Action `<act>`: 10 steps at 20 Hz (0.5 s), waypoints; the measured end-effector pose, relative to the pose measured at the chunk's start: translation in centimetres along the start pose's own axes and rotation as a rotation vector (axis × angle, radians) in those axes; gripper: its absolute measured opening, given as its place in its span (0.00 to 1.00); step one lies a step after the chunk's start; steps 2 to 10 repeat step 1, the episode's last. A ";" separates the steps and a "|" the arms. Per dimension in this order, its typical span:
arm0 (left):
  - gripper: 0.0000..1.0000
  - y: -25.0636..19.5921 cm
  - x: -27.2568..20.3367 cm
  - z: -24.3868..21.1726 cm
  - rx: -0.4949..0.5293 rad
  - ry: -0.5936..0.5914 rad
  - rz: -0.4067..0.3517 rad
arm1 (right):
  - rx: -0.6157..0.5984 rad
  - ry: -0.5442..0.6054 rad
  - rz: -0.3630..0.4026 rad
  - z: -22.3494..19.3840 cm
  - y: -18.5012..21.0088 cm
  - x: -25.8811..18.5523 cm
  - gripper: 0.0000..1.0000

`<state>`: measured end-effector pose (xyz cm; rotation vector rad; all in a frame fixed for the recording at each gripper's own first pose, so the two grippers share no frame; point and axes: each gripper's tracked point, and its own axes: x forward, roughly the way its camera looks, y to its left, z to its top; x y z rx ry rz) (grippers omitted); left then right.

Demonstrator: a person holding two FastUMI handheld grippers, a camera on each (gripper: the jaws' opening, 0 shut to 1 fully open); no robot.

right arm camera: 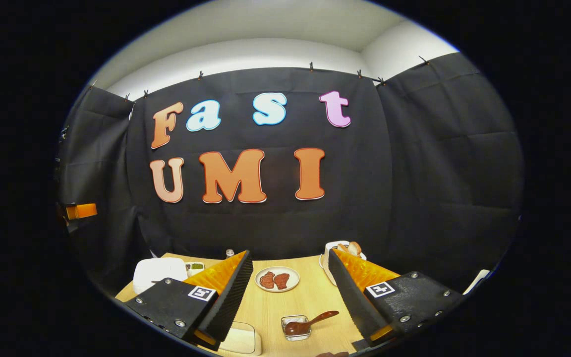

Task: Close the left gripper, press the button to open the rice cooker; take a wooden spoon from the chopstick holder with the right hand, scoop a spoonful of rice and pour it into the rice cooker, then put the wooden spoon back into the chopstick holder.

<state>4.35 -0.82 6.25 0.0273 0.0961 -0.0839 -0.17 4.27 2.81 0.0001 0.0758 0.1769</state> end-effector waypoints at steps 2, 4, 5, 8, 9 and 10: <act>1.00 0.2 -0.2 0.1 0.001 -0.004 0.007 | -0.012 -0.008 -0.006 0.3 -0.1 -0.2 0.94; 1.00 0.2 -0.2 0.1 0.001 -0.004 0.007 | -0.012 -0.008 -0.006 0.3 -0.1 -0.2 0.94; 1.00 0.2 -0.2 0.1 0.001 -0.004 0.007 | -0.012 -0.008 -0.006 0.3 -0.1 -0.2 0.94; 1.00 0.2 -0.2 0.1 0.001 -0.004 0.007 | -0.012 -0.008 -0.006 0.3 -0.1 -0.2 0.94; 1.00 0.2 -0.2 0.1 0.001 -0.004 0.007 | -0.012 -0.008 -0.006 0.3 -0.1 -0.2 0.94; 1.00 0.2 -0.2 0.1 0.001 -0.004 0.007 | -0.012 -0.008 -0.006 0.3 -0.1 -0.2 0.94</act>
